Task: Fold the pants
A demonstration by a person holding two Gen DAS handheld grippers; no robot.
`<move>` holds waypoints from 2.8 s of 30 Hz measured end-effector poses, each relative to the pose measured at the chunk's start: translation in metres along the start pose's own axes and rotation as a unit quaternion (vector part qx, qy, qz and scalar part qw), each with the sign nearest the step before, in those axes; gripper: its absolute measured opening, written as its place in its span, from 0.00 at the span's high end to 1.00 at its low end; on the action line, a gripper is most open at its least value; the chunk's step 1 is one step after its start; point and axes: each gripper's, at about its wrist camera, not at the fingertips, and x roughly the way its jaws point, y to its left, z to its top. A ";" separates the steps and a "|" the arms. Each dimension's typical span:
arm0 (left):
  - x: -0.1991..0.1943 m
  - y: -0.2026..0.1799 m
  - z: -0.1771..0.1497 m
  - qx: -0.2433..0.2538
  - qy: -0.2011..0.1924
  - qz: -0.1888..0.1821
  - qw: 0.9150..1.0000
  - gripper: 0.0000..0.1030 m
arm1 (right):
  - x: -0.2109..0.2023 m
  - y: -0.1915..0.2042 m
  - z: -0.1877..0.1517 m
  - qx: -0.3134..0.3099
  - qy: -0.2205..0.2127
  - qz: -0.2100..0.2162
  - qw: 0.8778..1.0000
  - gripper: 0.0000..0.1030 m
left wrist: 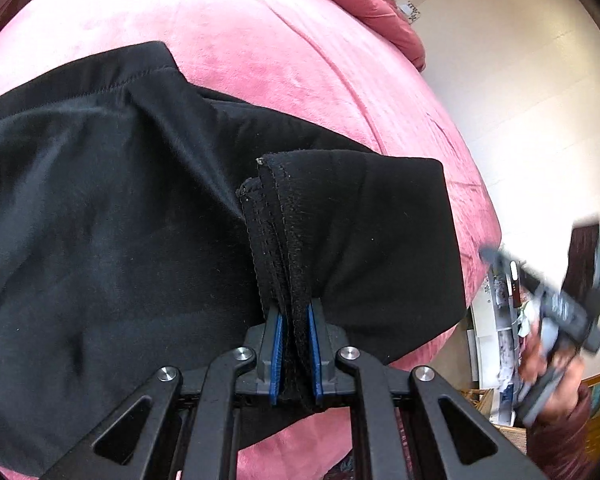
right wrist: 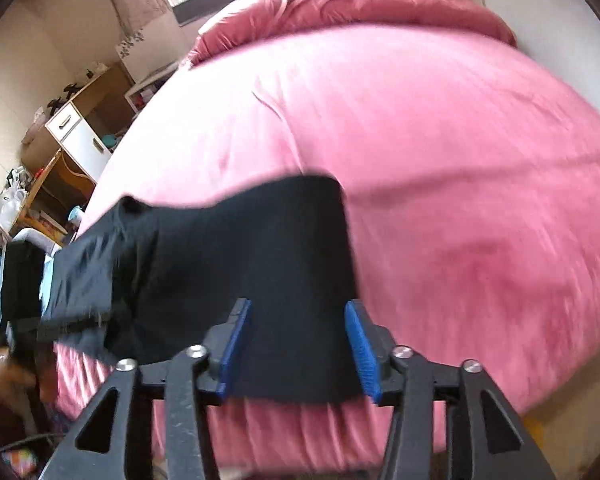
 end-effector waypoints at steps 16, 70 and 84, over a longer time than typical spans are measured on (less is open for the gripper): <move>0.008 -0.002 -0.005 -0.005 -0.022 0.011 1.000 0.80 | 0.120 0.025 0.041 -0.015 0.042 -0.063 0.997 0.46; -0.197 0.152 -0.118 -0.295 -0.195 0.079 0.932 0.60 | 0.106 0.157 -0.061 -0.083 0.046 -0.042 0.995 0.00; -0.194 0.224 -0.160 -0.474 -0.233 0.003 0.849 0.45 | 0.102 0.153 -0.063 -0.080 0.036 -0.030 0.996 0.00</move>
